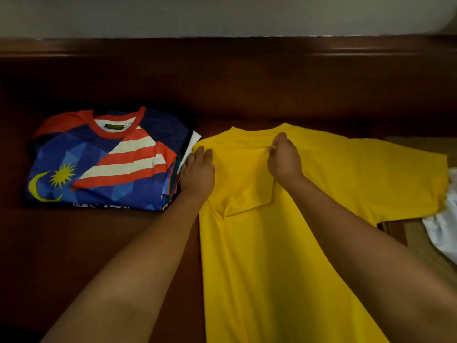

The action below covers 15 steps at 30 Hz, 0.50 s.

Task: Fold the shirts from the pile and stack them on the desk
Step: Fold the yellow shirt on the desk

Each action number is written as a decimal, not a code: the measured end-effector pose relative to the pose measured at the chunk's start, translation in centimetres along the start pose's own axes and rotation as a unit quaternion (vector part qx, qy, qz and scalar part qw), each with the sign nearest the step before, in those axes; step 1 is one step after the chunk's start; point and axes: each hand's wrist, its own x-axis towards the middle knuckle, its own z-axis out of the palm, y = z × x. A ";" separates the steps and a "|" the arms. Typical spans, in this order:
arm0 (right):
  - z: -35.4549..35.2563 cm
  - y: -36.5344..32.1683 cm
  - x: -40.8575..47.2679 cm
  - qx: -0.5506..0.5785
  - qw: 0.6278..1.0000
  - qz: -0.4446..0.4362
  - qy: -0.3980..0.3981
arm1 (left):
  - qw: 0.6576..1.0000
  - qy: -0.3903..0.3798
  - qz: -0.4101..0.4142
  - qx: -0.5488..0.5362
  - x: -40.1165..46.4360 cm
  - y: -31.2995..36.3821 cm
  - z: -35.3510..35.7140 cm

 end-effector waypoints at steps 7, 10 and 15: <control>-1.6 -0.3 2.5 0.086 0.996 0.022 0.006 | 0.997 0.031 -0.029 -0.061 -2.2 1.4 -0.3; -1.0 1.2 -1.9 0.073 0.997 0.010 0.018 | 0.991 0.055 -0.038 -0.112 -6.4 2.5 -0.1; 2.2 2.5 -10.9 0.040 0.999 0.028 -0.019 | 0.996 0.016 0.000 -0.089 -13.3 3.4 2.4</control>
